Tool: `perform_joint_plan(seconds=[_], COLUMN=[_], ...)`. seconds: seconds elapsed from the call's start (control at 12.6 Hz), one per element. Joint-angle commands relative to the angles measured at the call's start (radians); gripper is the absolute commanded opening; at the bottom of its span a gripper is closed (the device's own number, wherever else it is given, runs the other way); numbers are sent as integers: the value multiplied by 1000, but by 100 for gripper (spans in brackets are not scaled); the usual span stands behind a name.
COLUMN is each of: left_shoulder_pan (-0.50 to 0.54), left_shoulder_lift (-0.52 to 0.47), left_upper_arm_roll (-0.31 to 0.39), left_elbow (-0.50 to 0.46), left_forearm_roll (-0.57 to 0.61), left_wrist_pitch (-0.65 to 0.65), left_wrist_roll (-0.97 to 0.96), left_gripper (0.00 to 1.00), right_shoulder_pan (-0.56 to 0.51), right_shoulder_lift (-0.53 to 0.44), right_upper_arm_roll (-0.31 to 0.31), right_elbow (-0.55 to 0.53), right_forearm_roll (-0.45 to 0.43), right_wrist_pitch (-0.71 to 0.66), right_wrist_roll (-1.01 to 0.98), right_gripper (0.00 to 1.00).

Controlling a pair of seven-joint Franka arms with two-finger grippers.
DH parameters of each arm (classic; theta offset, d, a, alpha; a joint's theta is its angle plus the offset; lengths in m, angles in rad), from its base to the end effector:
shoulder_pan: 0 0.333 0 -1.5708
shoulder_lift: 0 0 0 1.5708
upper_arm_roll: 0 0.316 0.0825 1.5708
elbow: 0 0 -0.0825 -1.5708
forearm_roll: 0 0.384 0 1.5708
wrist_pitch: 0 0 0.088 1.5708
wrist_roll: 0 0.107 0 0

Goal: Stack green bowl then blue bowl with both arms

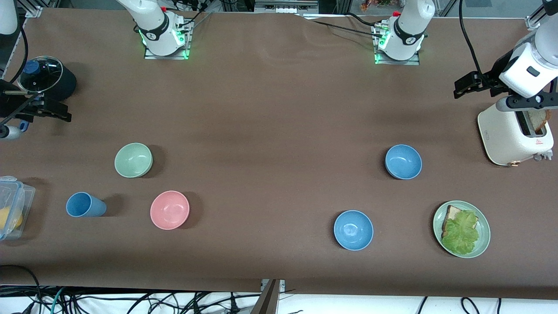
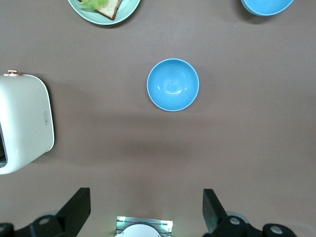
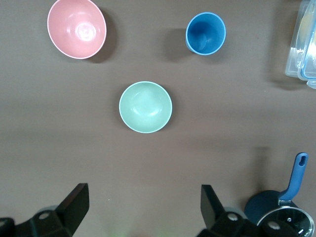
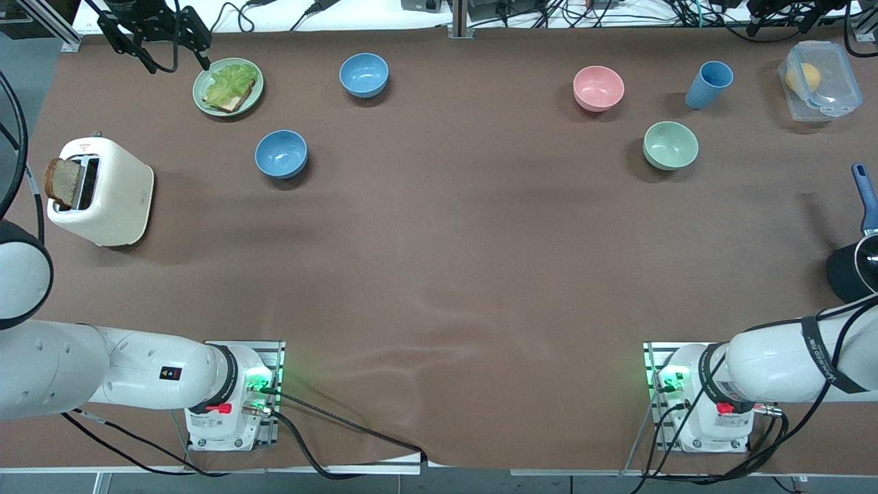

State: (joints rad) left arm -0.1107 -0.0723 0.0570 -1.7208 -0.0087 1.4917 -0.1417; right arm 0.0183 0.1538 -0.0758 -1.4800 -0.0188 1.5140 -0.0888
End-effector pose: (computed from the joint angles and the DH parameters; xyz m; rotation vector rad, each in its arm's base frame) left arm 0.5182 -0.0279 0.5871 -3.1263 -0.1369 0.2468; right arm 0.5919 -0.0328 0.5743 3.1138 0.0491 -0.1890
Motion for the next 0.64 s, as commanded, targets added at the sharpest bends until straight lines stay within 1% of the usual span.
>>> perform_joint_plan(seconds=[0.0,0.16,0.24,0.56], left_shoulder_pan=[9,8,8,8], left_shoulder_lift=[1,57,61,65], left_upper_arm_roll=[-9,-11,-9,-9], left_elbow=[-1,33,46,47], left_forearm_roll=[-4,1,12,12], left_wrist_pitch=[16,-1,-2,-2], left_wrist_roll=[7,1,2,1], left_gripper=[100,100,100,100], right_shoulder_pan=[-15,-20,-17,-14], right_shoulder_lift=[-2,0,0,1], right_upper_arm_roll=[14,8,10,10], right_elbow=[-9,-8,-8,-8], right_forearm_roll=[-18,-17,-17,-17], right_wrist_pitch=[11,14,15,14], right_wrist_roll=[9,6,9,9], right_gripper=[100,100,100,100])
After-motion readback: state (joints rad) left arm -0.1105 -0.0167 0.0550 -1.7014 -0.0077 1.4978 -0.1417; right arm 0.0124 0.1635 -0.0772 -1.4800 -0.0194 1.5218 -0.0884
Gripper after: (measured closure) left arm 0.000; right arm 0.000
